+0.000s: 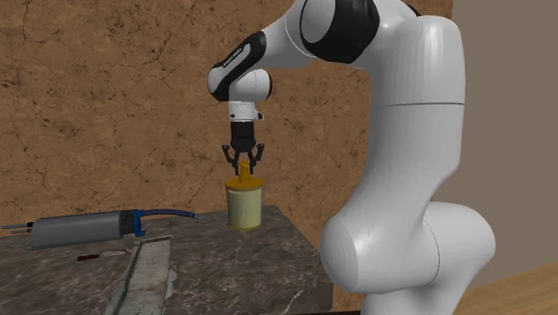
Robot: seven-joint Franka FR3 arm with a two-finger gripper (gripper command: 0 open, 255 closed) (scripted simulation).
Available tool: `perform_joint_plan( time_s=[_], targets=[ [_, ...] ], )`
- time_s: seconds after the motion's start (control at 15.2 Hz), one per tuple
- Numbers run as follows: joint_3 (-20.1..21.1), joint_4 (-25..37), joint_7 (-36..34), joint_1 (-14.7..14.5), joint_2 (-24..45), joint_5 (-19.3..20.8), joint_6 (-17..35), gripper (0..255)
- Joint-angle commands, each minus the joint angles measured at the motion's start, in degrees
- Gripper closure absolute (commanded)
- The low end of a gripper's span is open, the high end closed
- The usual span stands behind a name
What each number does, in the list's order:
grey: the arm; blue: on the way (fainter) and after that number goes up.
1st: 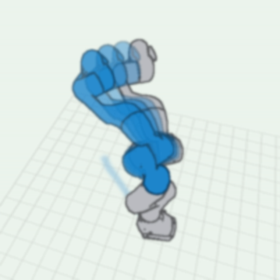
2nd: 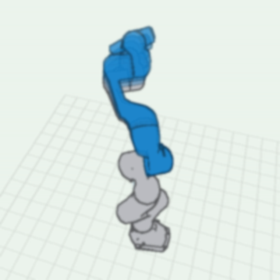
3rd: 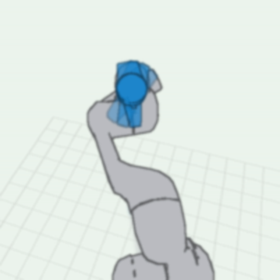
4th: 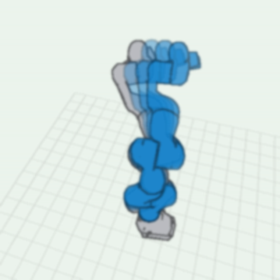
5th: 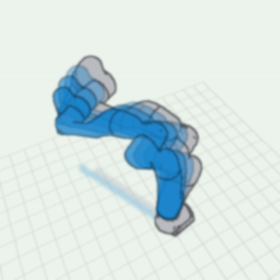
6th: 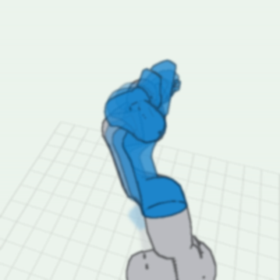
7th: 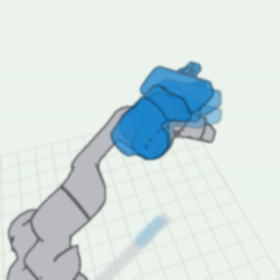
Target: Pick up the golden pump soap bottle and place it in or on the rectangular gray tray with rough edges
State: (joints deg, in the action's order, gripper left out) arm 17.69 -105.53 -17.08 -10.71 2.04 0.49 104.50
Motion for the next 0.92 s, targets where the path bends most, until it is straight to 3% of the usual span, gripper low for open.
perform_joint_plan(
  time_s=[0.0,0.26,0.86],
  targets=[
    [0.0,1.3,0.1,0.1,-0.2,-0.1,-1.5,255],
    [0.0,4.1,0.2,0.1,-0.4,-0.1,-4.5,255],
    [5.7,11.9,-12.0,-6.3,2.5,0.6,-9.6,255]
  ],
)
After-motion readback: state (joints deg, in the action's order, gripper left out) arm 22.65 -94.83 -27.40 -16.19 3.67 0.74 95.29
